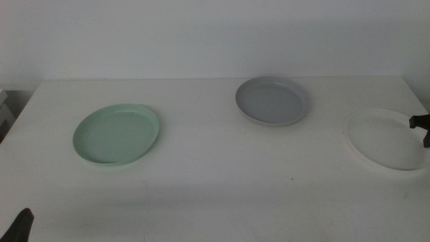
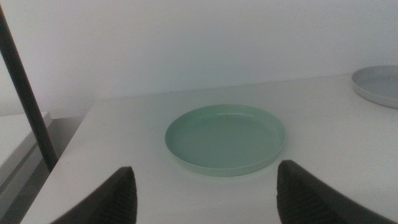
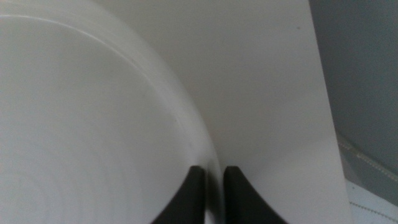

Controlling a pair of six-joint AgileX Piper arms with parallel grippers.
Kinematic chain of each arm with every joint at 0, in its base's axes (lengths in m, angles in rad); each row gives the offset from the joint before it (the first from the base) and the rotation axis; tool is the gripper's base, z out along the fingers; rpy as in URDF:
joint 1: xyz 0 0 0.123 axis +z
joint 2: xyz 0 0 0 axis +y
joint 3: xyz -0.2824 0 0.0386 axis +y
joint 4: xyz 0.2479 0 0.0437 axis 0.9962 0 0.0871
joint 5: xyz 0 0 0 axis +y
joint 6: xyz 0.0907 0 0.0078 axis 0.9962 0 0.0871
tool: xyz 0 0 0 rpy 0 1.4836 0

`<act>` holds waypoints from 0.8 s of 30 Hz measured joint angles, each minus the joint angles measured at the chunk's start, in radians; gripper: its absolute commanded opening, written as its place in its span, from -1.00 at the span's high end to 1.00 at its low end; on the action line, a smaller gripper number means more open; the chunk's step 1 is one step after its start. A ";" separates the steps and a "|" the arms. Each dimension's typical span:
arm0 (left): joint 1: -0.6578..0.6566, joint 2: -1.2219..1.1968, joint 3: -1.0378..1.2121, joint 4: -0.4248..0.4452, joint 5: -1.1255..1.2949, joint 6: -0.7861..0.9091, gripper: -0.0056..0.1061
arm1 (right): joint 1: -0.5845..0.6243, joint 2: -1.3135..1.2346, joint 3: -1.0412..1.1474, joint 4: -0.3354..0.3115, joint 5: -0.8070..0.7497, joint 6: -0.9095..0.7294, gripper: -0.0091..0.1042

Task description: Stack the three bowls on top of each other.

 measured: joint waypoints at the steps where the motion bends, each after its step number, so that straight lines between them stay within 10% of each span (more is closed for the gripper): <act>1: 0.000 0.000 0.000 0.000 -0.001 0.000 -0.43 | 0.000 -0.001 0.000 0.004 0.001 0.000 0.86; 11: 0.000 0.000 0.000 0.000 -0.001 0.000 -0.43 | 0.057 -0.256 0.315 0.148 -0.127 -0.016 0.86; 24: 0.000 0.000 0.000 0.000 -0.002 0.000 -0.43 | 0.555 -0.488 0.550 0.343 -0.249 0.014 0.86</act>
